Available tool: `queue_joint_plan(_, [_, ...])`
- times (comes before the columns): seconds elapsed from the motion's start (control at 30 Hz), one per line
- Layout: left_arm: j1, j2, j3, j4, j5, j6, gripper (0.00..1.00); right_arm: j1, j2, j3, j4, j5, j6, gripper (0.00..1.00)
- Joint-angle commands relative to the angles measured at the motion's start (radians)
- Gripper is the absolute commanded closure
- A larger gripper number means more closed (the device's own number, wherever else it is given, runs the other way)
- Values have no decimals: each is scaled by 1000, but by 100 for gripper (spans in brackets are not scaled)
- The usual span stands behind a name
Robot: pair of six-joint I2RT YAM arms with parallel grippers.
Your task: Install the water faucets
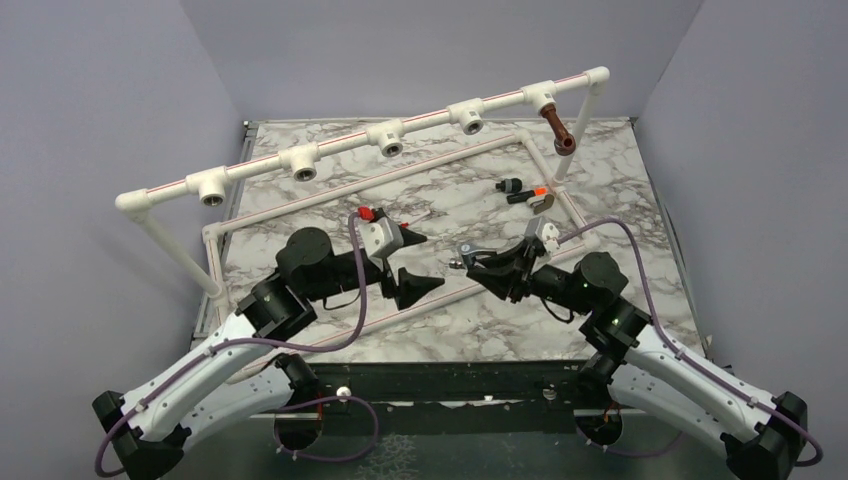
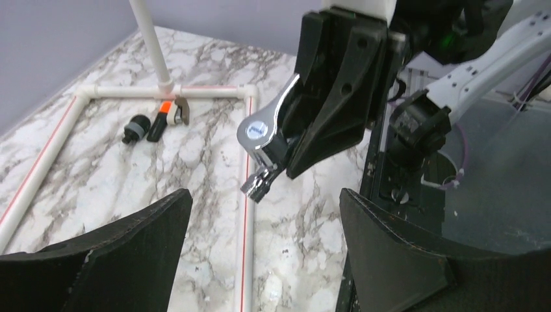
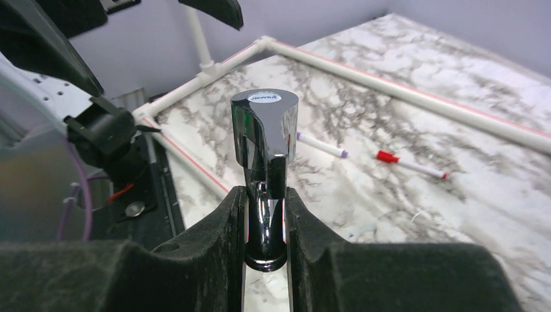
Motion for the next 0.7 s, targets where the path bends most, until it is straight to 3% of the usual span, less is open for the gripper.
queue_joint_plan(0.0, [6,90,170,-68,10,-7,15,6,-32,2,122,145,-138,99])
queue_joint_plan(0.2, [5,210,381,-90,-59,4,15,6,-16,-1,225,290,-206,99])
queue_joint_plan(0.37, [7,368,613,-230,-308,4,20,8,35,4,329,437,-288,99])
queue_joint_plan(0.5, [12,441,711,-238,-453,36,20,30,85,-5,456,547,-386,99])
queue_joint_plan(0.67, [132,514,805,-250,-517,24,20,74,166,-3,645,635,-529,99])
